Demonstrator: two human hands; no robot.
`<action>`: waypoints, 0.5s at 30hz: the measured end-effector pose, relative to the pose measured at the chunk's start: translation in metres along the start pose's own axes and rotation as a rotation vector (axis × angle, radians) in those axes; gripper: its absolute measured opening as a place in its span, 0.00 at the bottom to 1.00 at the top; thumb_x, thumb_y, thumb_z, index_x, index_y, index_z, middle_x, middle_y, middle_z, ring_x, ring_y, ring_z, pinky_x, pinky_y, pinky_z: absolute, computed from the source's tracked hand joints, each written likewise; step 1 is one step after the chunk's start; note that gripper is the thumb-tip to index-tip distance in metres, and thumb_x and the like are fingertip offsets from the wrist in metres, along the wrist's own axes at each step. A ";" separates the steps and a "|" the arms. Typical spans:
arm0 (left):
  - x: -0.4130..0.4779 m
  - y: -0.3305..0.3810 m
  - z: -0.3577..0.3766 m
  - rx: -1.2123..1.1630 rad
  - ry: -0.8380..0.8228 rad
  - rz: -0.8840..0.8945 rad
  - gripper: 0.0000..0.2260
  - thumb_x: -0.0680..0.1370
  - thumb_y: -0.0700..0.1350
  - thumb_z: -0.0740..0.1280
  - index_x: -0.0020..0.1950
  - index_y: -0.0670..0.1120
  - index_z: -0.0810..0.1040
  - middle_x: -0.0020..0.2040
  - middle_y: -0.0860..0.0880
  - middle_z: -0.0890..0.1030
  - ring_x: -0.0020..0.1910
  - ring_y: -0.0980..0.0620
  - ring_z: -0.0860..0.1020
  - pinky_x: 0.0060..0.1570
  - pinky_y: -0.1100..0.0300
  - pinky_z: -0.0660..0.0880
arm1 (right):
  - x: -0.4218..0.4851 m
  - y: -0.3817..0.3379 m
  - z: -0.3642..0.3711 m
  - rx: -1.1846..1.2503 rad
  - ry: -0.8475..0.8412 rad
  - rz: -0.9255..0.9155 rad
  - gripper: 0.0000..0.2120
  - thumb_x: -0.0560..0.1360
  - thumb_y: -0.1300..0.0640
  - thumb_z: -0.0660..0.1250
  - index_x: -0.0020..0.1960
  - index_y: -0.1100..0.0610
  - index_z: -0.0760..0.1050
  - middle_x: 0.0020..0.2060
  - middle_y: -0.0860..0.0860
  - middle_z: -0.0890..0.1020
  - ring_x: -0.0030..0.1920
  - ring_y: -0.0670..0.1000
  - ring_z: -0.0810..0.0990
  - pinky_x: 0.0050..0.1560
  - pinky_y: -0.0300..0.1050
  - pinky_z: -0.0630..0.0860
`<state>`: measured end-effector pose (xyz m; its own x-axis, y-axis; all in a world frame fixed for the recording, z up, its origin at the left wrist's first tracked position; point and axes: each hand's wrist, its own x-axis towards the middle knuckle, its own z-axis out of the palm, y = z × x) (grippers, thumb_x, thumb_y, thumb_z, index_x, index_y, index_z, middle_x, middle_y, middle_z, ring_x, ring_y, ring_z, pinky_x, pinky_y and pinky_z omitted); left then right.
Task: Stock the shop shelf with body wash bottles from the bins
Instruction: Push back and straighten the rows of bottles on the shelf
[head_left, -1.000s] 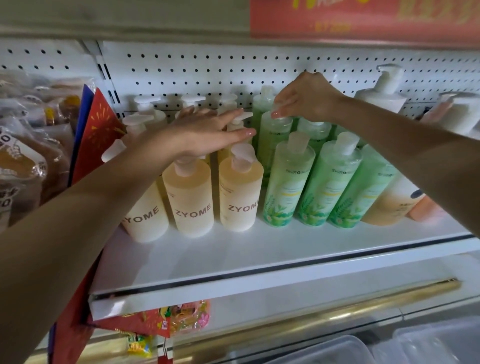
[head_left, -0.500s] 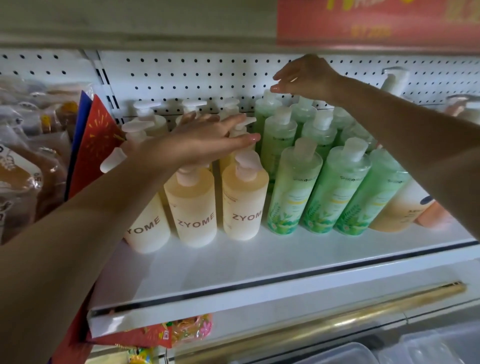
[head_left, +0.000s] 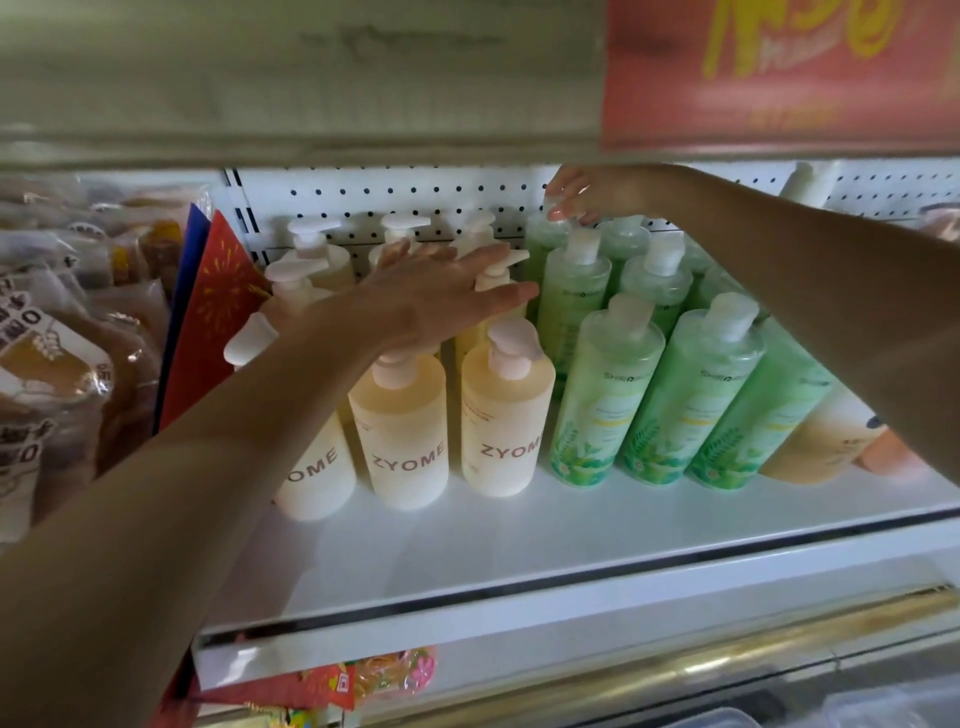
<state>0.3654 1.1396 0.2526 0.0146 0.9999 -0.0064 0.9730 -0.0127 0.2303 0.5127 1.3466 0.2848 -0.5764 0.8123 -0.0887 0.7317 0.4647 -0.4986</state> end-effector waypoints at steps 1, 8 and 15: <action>0.000 0.000 0.000 0.001 0.004 -0.001 0.29 0.77 0.68 0.47 0.77 0.62 0.50 0.78 0.50 0.57 0.77 0.50 0.50 0.73 0.48 0.42 | 0.002 0.001 0.001 0.013 -0.005 0.000 0.23 0.76 0.54 0.69 0.68 0.56 0.69 0.67 0.53 0.71 0.62 0.55 0.75 0.66 0.52 0.72; 0.001 -0.002 0.002 0.002 0.015 0.000 0.30 0.76 0.69 0.47 0.77 0.62 0.50 0.78 0.50 0.58 0.77 0.50 0.50 0.73 0.48 0.42 | 0.017 0.006 0.007 0.061 0.035 -0.006 0.23 0.77 0.56 0.67 0.69 0.57 0.67 0.68 0.53 0.70 0.65 0.54 0.72 0.67 0.49 0.70; 0.003 -0.002 0.002 0.000 0.014 -0.004 0.29 0.77 0.68 0.47 0.77 0.61 0.50 0.77 0.50 0.60 0.77 0.50 0.50 0.73 0.48 0.41 | 0.019 0.005 0.005 0.051 0.063 -0.005 0.22 0.75 0.52 0.70 0.66 0.54 0.71 0.65 0.53 0.74 0.61 0.54 0.76 0.64 0.50 0.72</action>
<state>0.3642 1.1424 0.2502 0.0076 0.9999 0.0065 0.9732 -0.0089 0.2299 0.5037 1.3622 0.2759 -0.5545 0.8315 -0.0329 0.7089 0.4513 -0.5421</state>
